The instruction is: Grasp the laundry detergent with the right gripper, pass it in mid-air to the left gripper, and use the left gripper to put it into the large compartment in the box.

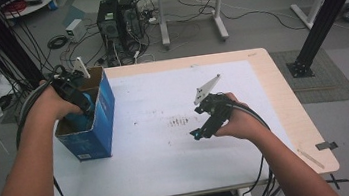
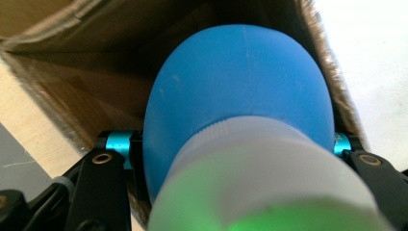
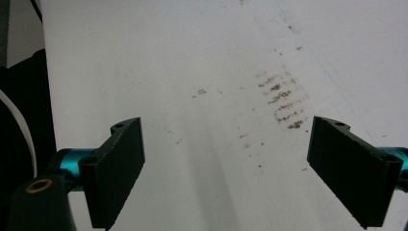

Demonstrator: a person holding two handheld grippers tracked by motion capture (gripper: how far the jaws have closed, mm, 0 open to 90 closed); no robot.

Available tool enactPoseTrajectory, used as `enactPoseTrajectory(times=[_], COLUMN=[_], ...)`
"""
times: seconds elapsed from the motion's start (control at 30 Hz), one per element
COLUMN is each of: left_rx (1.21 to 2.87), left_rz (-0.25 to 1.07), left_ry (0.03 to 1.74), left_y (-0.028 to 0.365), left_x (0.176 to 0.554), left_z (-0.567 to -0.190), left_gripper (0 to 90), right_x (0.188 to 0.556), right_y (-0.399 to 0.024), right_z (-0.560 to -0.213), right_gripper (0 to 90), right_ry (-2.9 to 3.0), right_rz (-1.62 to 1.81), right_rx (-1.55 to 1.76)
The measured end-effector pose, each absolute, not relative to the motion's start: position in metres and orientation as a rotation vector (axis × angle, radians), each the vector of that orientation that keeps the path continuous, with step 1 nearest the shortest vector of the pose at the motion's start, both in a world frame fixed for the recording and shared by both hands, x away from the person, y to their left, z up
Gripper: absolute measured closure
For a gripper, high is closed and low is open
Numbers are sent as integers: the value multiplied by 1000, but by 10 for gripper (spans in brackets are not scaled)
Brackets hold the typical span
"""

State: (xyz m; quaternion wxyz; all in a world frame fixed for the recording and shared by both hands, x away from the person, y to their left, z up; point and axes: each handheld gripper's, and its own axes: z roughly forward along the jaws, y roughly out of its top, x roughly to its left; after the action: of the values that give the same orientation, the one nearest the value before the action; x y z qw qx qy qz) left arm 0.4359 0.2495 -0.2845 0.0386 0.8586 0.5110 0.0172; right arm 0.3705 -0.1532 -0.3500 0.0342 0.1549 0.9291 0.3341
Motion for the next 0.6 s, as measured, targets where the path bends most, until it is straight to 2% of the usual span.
enactPoseTrajectory(times=[0.6], left_rx=[2678], left_rz=[21], left_ry=[1560], left_y=[249], left_x=[434], left_z=[-304], left_gripper=[398], right_x=[370], right_y=[-152], right_z=[-352], right_gripper=[123], right_ry=[2859], right_rz=[1033], right_rx=[479])
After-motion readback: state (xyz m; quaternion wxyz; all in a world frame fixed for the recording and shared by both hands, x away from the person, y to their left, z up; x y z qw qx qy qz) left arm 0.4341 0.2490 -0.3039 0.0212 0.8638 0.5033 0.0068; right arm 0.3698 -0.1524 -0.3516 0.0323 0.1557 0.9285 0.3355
